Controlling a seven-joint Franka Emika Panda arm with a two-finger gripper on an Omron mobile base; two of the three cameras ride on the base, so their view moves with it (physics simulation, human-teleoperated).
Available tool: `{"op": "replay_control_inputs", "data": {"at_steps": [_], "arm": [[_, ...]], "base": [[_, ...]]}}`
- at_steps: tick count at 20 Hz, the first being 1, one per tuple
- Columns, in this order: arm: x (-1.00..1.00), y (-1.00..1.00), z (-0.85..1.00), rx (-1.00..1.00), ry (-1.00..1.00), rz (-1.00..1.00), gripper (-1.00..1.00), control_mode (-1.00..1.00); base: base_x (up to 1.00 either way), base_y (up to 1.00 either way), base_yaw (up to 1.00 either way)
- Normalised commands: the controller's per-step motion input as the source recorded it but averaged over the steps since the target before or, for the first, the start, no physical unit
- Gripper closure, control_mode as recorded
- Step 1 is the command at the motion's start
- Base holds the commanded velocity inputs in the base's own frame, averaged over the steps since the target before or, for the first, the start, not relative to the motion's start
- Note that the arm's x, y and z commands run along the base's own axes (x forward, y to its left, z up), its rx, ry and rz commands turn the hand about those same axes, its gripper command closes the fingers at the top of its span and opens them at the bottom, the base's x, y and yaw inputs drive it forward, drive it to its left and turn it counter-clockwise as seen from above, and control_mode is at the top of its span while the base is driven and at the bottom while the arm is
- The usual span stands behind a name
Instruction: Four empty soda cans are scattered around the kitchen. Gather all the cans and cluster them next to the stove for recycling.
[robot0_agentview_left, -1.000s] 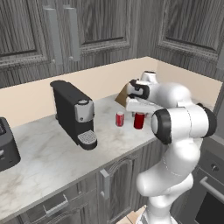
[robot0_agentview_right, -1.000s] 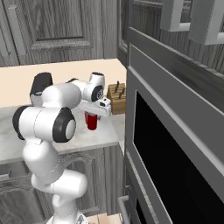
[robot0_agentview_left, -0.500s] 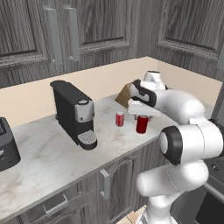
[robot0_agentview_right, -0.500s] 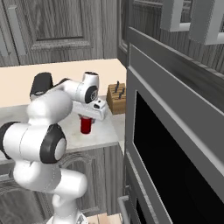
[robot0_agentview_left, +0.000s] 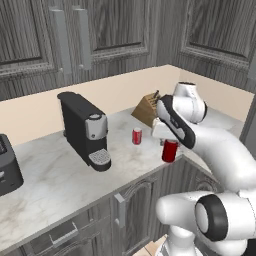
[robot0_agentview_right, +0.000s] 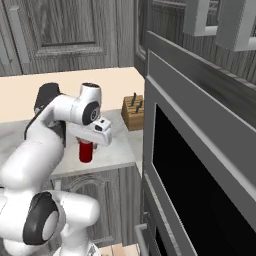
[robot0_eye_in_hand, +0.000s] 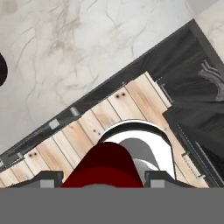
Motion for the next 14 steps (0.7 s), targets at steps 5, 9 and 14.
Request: {"op": "replay_control_inputs", "data": {"at_steps": [5,9,14], "arm": [[-0.94,0.16,0.21,0.0,0.0,0.0,1.0,-1.0],[-0.92,0.02,0.11,0.0,0.0,0.0,1.0,-1.0],[-0.9,0.01,0.08,0.0,0.0,0.0,1.0,-1.0]], "base": [[0.0,0.0,0.0],[0.0,0.0,0.0],[0.0,0.0,0.0]]}}
